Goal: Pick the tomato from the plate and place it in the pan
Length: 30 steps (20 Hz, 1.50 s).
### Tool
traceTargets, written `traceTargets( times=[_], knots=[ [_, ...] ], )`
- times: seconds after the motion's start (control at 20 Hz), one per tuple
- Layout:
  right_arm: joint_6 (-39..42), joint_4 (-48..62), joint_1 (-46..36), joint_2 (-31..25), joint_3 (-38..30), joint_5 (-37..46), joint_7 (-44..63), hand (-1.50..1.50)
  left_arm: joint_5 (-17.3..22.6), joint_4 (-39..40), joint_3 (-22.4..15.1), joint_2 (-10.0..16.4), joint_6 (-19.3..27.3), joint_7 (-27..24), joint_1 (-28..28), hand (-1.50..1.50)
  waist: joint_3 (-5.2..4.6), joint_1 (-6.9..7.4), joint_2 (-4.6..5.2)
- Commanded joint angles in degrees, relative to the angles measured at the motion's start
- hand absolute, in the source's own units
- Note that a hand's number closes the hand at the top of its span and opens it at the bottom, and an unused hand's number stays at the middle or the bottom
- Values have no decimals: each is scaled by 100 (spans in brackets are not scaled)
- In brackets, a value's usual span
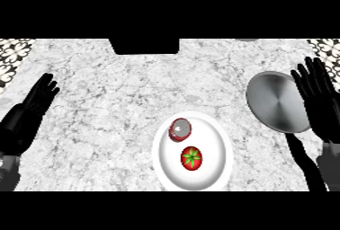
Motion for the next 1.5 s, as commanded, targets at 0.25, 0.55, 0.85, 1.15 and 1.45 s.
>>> traceTargets(
  times=[0.25,0.55,0.85,1.15,1.45],
  knots=[
    [-713,-1162,-1035,738,1074,674,760,150,-79,84,215,-742,1001,693,-506,0,-61,89,102],
    [-1769,-2321,1395,-306,1727,3093,495,-150,48,-174,63,-849,1049,985,-128,0,-66,-276,10],
    [-1817,-3173,2341,-1106,1739,4111,920,-150,-67,-332,23,-999,1053,954,-85,0,-63,-60,78],
    [-1135,-3779,1549,-1228,1810,4568,2260,-150,-110,-781,144,-990,1023,1287,44,0,-57,107,103],
    [65,-3713,406,-1594,2541,5247,3937,-150,-279,-576,-133,-1272,1168,1422,-317,0,-67,188,124]
  ],
)
